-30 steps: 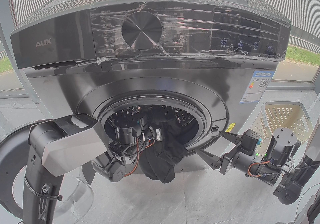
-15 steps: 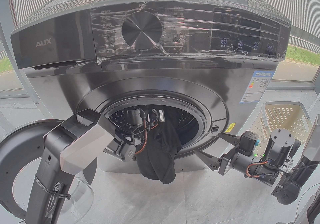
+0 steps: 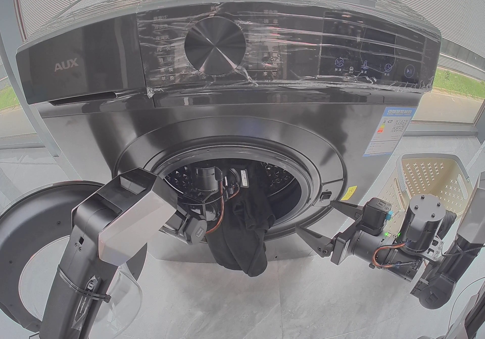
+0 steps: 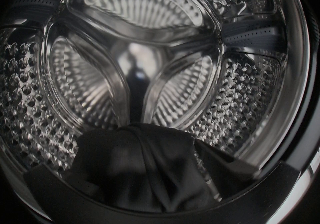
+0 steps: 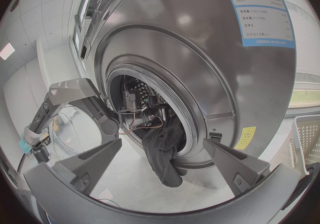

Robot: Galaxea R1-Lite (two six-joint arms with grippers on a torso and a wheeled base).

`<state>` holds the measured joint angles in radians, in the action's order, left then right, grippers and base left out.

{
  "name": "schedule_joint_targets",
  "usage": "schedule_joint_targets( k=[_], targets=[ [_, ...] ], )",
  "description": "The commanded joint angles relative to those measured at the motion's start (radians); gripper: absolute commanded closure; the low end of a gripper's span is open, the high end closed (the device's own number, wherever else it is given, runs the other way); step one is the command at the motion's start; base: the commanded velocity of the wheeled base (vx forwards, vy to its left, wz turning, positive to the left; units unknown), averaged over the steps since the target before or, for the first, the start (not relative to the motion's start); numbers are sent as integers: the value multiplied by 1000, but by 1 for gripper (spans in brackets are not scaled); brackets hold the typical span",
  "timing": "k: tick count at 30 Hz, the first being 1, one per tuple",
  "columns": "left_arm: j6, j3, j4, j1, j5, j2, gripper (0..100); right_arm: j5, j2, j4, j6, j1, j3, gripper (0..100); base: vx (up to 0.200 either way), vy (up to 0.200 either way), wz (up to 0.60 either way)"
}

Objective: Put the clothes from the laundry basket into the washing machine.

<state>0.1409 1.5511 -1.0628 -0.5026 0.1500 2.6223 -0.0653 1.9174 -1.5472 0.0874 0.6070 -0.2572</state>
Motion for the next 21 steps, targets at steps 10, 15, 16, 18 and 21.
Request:
schedule_joint_targets(
  k=[10,15,16,18,21],
  targets=[
    [9,-387,219,-68,-133,-263,0,1,2,-1,0,5,1,0,0,0,0],
    [5,-381,231,-65,-133,-209,0,1,-5,-1,0,5,6,0,0,0,0],
    [3,-376,227,-62,-133,-196,0,1,-6,-1,-2,4,4,0,0,0,0],
    [-3,-368,219,-62,-133,-176,0,1,-6,-1,0,5,6,0,0,0,0],
    [-3,-368,216,-63,-133,-170,0,1,-6,-1,0,7,6,0,0,0,0]
  ],
)
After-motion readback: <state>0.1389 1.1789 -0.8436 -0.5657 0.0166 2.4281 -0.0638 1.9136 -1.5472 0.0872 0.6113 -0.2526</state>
